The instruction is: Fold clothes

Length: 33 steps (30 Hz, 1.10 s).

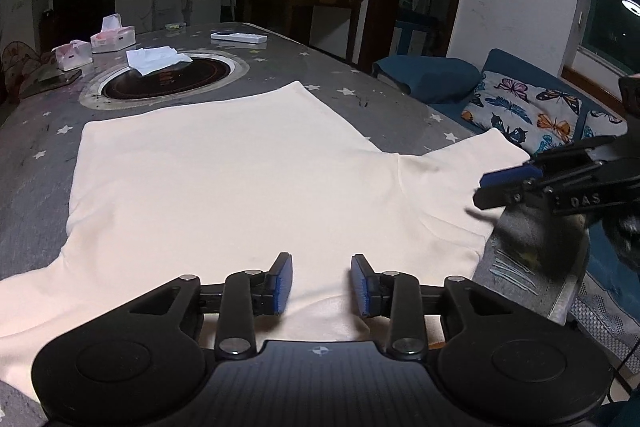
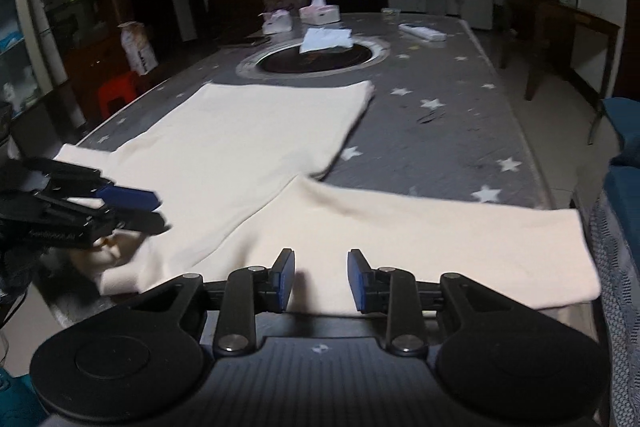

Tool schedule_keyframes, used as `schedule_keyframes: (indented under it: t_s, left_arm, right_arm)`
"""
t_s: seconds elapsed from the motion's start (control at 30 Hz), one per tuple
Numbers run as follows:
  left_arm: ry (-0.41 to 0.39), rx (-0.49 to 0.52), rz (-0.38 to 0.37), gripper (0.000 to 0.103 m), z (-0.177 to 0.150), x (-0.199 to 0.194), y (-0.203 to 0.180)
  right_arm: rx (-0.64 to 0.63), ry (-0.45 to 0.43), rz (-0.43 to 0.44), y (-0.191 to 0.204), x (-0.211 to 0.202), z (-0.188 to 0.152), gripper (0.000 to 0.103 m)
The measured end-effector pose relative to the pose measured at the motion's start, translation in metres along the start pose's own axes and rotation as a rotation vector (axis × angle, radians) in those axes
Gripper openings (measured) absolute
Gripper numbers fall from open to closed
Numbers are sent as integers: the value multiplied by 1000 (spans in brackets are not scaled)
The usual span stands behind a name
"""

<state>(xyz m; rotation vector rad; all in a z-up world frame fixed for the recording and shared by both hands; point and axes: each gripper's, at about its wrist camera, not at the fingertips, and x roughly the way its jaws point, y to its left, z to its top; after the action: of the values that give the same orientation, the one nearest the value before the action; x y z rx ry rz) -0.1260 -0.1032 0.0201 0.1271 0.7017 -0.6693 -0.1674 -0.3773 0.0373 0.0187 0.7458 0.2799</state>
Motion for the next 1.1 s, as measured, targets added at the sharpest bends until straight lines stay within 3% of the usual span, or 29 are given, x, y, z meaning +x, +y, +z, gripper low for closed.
schedule_keyframes:
  t_s: [0.3, 0.6, 0.83, 0.93, 1.03, 1.1]
  left_arm:
    - [3, 17, 5, 38, -1, -1, -1]
    - [13, 37, 11, 44, 1, 0, -6]
    - [25, 36, 16, 44, 5, 2, -9]
    - [24, 42, 11, 44, 7, 2, -14]
    - [27, 50, 7, 44, 8, 4, -19]
    - [28, 58, 3, 44, 10, 5, -23]
  right_arm:
    - [37, -19, -142, -34, 2, -7, 29]
    - [279, -81, -257, -92, -22, -22, 35]
    - [503, -116, -231, -138, -25, -42, 37]
    - [597, -134, -197, -154, -22, -51, 42]
    - [666, -163, -159, -168, -19, -59, 41]
    - [675, -174, -149, -171, -19, -62, 36]
